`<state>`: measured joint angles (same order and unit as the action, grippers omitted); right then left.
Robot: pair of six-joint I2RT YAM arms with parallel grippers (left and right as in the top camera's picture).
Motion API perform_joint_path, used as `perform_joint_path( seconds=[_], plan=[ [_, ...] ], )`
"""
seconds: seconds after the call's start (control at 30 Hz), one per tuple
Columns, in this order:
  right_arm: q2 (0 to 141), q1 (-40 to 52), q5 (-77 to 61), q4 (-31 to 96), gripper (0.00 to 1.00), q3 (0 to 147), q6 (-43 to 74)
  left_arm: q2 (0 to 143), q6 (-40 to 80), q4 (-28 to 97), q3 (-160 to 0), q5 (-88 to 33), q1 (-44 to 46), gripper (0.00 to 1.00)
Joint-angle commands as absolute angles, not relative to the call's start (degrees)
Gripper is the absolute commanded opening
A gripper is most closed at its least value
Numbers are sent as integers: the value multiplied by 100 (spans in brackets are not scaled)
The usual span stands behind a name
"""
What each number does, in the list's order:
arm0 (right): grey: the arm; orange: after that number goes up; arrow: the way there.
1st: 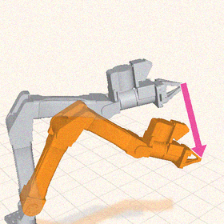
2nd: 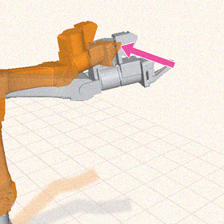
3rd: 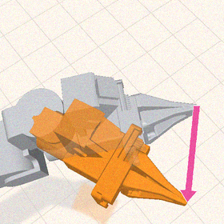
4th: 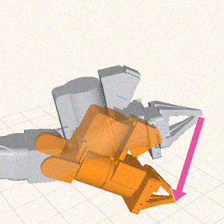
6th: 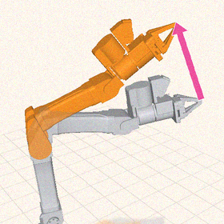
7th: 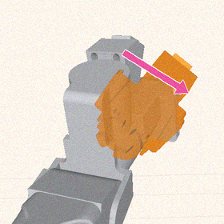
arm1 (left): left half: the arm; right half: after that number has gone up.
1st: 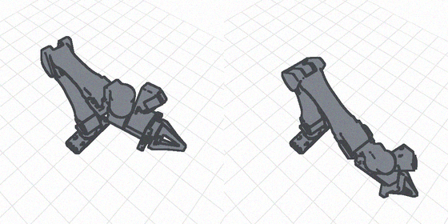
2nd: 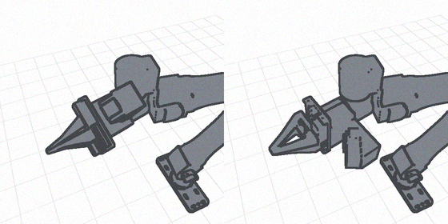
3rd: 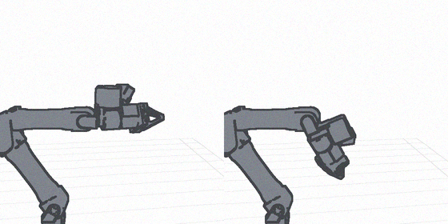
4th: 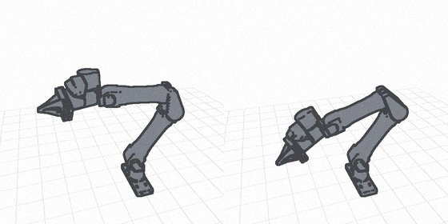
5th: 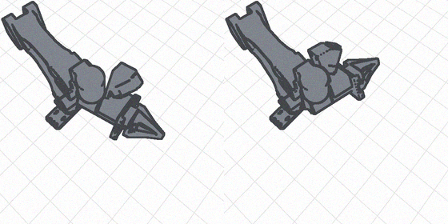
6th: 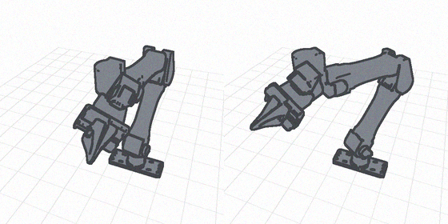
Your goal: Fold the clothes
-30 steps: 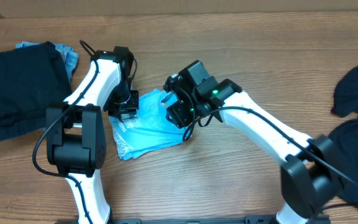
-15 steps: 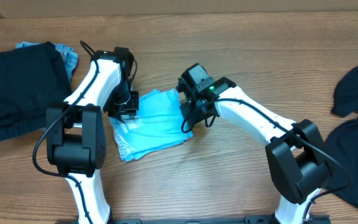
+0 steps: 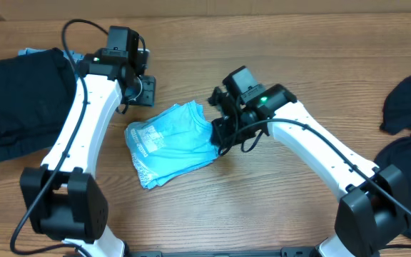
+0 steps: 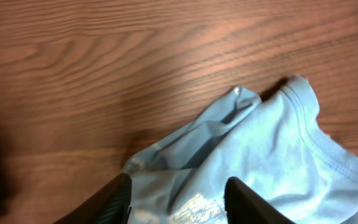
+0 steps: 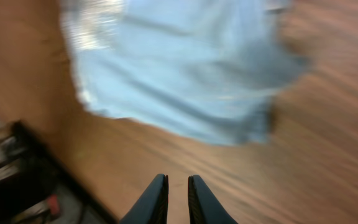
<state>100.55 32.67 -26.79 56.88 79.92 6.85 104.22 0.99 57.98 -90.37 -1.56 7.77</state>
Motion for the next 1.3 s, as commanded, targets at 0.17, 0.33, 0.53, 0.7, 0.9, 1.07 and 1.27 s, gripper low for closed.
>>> perform_joint_path(
  seconds=[0.17, 0.33, 0.53, 0.7, 0.9, 1.07, 1.27],
  plan=[
    [10610, 3649, -3225, 5019, 20, 8097, 1293, 11950, -1975, 5843, -9026, -972, 740, 73],
    [11321, 3647, -3076, 4779, 22, 8097, 1380, 12499, -1973, 5889, -9024, -1015, 725, 74],
    [11992, 3426, -2626, 4657, 28, 8097, 1658, 12737, -1973, 6547, -9015, -1317, 725, 57],
    [11992, 2773, -1758, 4036, 32, 8097, 1334, 12735, -1890, 7496, -9015, -1911, 722, 10],
    [11992, 2602, -1758, 4080, 34, 8097, 1000, 12735, -1970, 7758, -9015, -2552, 703, 64],
    [11992, 2613, -1756, 4195, 35, 8097, 1000, 12676, -1559, 7601, -9105, -2515, 451, 95],
    [11992, 2613, -1756, 4278, 35, 8097, 1000, 12676, -963, 6810, -8635, -2340, 611, 100]
  ],
)
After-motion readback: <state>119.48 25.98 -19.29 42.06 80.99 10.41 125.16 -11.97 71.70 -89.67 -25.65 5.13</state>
